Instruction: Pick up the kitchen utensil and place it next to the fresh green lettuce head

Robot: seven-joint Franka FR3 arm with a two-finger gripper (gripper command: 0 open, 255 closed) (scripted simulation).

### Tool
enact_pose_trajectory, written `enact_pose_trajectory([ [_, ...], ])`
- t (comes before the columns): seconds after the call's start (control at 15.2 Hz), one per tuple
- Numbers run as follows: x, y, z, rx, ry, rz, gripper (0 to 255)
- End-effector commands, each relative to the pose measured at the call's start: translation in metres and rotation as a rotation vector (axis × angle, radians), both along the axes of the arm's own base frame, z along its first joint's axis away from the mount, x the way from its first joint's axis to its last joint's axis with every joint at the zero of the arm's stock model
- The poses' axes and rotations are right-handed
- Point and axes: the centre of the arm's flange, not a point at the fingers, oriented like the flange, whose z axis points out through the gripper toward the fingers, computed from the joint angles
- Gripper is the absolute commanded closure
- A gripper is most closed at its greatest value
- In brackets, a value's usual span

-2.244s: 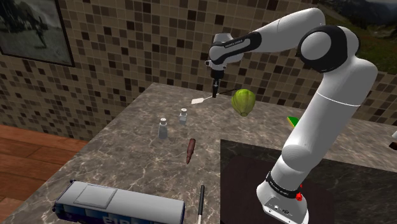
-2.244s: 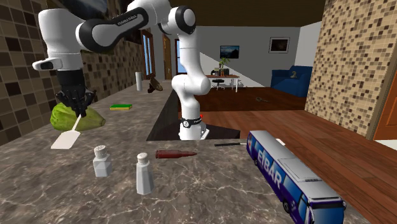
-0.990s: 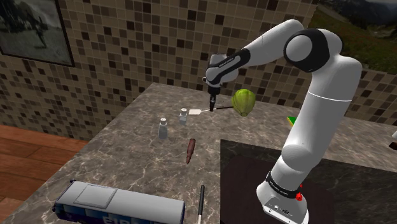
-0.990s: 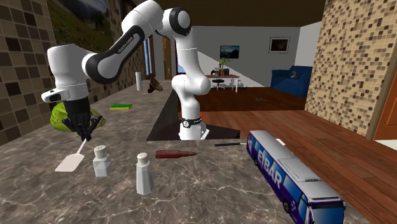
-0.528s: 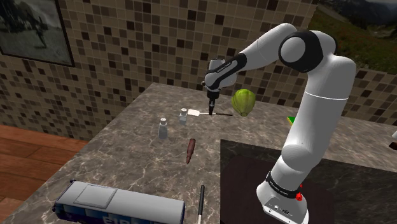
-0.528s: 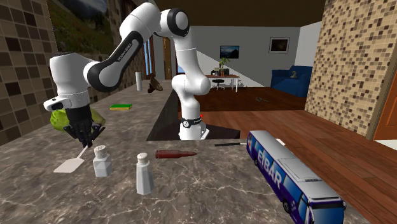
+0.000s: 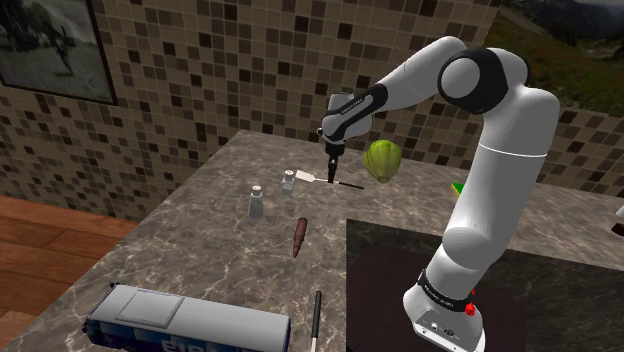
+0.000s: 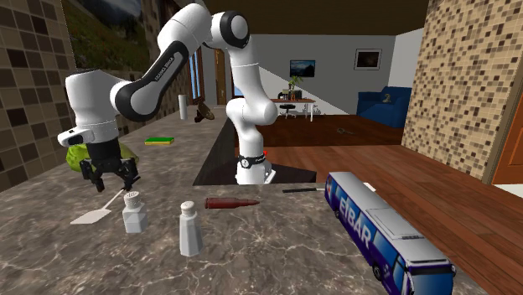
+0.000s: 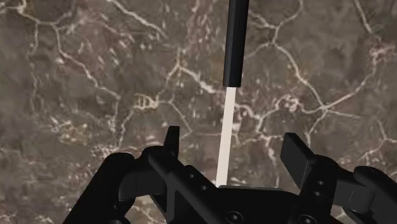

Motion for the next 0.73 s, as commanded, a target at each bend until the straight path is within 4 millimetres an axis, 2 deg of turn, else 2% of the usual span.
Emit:
enact_pose_trajectory([
  [0.0, 0.000, 0.000, 0.000, 0.000, 0.000, 0.000, 0],
  [0.13, 0.000, 0.000, 0.000, 0.000, 0.000, 0.000, 0],
  [0.4, 0.003, 0.002, 0.050, 0.000, 0.000, 0.000, 0],
  [0.66, 0.003, 0.002, 0.050, 0.000, 0.000, 0.000, 0],
])
